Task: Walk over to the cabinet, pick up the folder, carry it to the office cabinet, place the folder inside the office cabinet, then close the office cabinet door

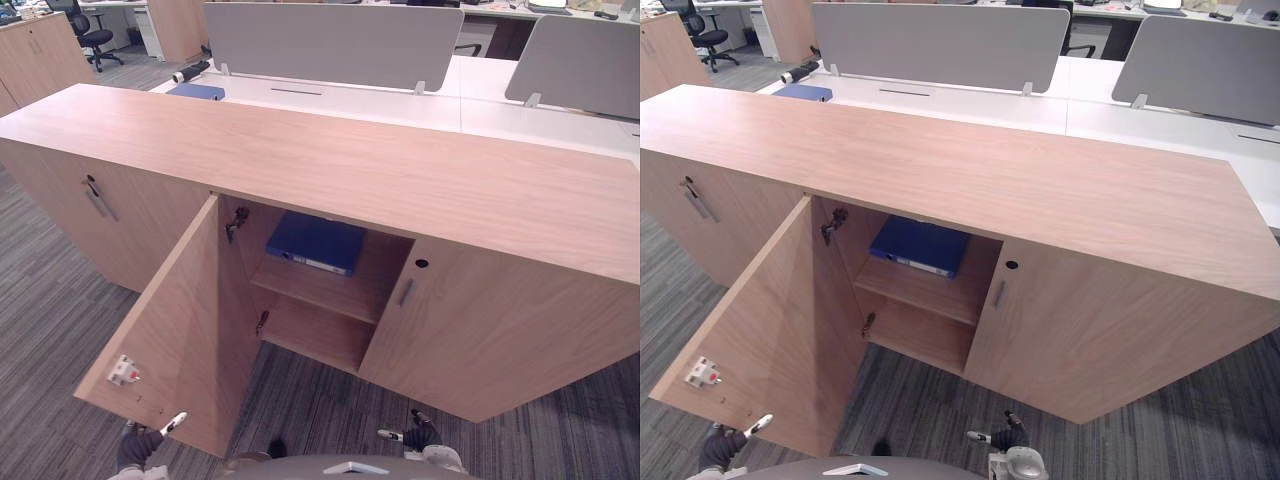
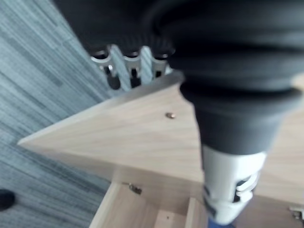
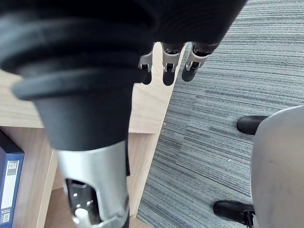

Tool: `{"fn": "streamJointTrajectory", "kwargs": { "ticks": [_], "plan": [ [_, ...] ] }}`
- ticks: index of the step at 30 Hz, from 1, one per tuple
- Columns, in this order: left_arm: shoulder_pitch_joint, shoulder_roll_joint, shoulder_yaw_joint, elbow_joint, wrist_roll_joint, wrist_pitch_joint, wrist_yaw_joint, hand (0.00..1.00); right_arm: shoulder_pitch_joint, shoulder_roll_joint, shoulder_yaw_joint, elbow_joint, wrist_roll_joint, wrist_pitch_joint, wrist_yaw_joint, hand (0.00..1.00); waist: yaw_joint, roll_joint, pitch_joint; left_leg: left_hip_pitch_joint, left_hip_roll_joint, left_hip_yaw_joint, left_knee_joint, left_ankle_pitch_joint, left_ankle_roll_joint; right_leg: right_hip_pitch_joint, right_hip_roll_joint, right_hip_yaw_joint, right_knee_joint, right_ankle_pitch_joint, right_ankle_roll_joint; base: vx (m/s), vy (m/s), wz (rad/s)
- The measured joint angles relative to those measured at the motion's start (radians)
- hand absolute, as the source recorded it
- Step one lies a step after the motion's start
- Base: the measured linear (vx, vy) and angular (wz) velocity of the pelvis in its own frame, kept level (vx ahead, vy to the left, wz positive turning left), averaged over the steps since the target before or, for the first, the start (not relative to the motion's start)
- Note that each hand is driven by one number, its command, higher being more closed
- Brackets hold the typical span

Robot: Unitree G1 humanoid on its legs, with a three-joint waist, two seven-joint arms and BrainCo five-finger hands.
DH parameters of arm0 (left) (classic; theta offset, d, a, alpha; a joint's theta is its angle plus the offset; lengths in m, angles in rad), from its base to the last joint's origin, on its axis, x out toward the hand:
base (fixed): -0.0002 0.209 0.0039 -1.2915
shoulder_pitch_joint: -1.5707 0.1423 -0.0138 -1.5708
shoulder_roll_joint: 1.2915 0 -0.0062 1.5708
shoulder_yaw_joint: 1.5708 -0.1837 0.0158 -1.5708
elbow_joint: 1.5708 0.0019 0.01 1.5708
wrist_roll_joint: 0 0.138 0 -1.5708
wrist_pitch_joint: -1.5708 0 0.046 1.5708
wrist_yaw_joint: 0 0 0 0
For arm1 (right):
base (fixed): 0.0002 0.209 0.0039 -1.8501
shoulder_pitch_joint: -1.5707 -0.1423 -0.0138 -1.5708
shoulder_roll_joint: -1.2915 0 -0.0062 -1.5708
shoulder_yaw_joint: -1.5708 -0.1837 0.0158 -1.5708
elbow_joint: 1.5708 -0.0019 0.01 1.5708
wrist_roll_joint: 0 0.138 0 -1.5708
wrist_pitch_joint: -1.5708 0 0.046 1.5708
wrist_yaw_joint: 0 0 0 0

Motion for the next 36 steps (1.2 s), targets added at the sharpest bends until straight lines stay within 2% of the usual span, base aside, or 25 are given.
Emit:
{"fn": "streamJointTrajectory", "kwargs": {
  "ticks": [2, 7, 11, 14, 16, 22, 24, 28, 33, 36],
  "plan": [
    [0.0, 0.004, -0.036, -0.057, 0.004, 0.004, -0.014, 0.0, -0.001, -0.001, 0.0, -0.003, 0.0, 0.0, 0.0, 0.0, -0.013, 0.001, -0.003, -0.005, 0.0, 0.002, 0.0, 0.0, 0.0, -0.007, 0.0, 0.002, 0.001, 0.0, -0.001, -0.01, 0.001, -0.04],
    [0.024, -0.002, -0.147, -0.073, 0.008, 0.004, -0.053, 0.0, 0.007, 0.0, 0.0, -0.005, 0.001, 0.0, -0.001, 0.0, -0.016, 0.012, -0.009, -0.016, 0.002, 0.022, 0.0, 0.0, 0.0, -0.031, 0.002, 0.023, 0.005, 0.006, -0.01, -0.01, 0.009, -0.11],
    [0.024, -0.017, -0.245, -0.074, 0.008, 0.004, -0.08, 0.0, 0.009, 0.0, 0.0, -0.011, 0.001, 0.0, -0.001, 0.0, -0.033, 0.02, -0.014, -0.016, 0.007, 0.029, 0.0, 0.001, -0.001, -0.037, 0.01, 0.033, 0.006, 0.004, -0.045, -0.01, -0.002, -0.1],
    [0.011, -0.039, -0.312, -0.077, 0.008, 0.004, -0.081, 0.0, 0.011, 0.001, 0.001, -0.018, 0.001, 0.0, -0.002, 0.0, -0.043, 0.021, -0.02, -0.022, 0.014, 0.055, 0.0, 0.0, -0.001, -0.062, 0.015, 0.058, 0.016, 0.004, -0.051, -0.03, -0.007, -0.28],
    [-0.035, -0.037, -0.377, -0.076, 0.008, 0.005, -0.082, 0.0, 0.021, 0.003, 0.001, -0.038, 0.001, 0.0, -0.002, 0.0, -0.069, 0.018, -0.022, -0.022, 0.017, 0.066, 0.0, 0.0, -0.001, -0.069, 0.018, 0.066, 0.016, 0.005, -0.068, -0.01, -0.001, -0.19],
    [-0.197, -0.039, -0.471, -0.073, 0.009, -0.002, -0.088, 0.0, 0.022, 0.0, 0.022, -0.038, 0.001, 0.0, -0.003, 0.0, -0.11, 0.009, -0.05, -0.022, 0.024, 0.129, 0.0, -0.012, 0.003, -0.099, 0.023, 0.12, 0.013, 0.007, -0.08, 0.02, 0.008, -0.34],
    [-0.257, -0.038, -0.508, -0.068, 0.009, -0.01, -0.098, 0.0, 0.021, 0.001, 0.022, -0.038, 0.001, 0.0, -0.004, 0.0, -0.13, 0.008, -0.061, -0.021, 0.026, 0.151, 0.0, -0.022, 0.001, -0.107, 0.024, 0.142, 0.005, 0.007, -0.079, 0.05, 0.004, -0.29],
    [-0.329, -0.039, -0.585, -0.051, 0.009, -0.01, -0.1, 0.0, 0.018, 0.002, 0.023, -0.037, 0.001, 0.0, -0.005, 0.0, -0.148, 0.003, -0.066, -0.021, 0.028, 0.189, 0.0, -0.033, -0.007, -0.125, 0.026, 0.174, 0.003, 0.02, -0.071, 0.06, -0.009, -0.3],
    [-0.42, -0.028, -0.608, -0.009, 0.01, -0.008, -0.071, 0.0, 0.017, -0.001, 0.022, -0.033, 0.001, 0.001, -0.028, 0.0, -0.17, -0.001, -0.071, -0.019, 0.03, 0.227, 0.0, -0.052, -0.013, -0.134, 0.029, 0.211, -0.03, 0.073, -0.005, 0.09, -0.03, -0.27],
    [-0.46, -0.027, -0.61, -0.002, 0.01, -0.008, -0.05, 0.0, 0.018, -0.006, 0.022, -0.012, 0.001, 0.006, -0.039, 0.0, -0.183, 0.0, -0.073, -0.018, 0.033, 0.242, 0.0, -0.052, -0.008, -0.133, 0.032, 0.219, -0.044, 0.082, 0.001, 0.09, -0.034, -0.15]
  ]
}}
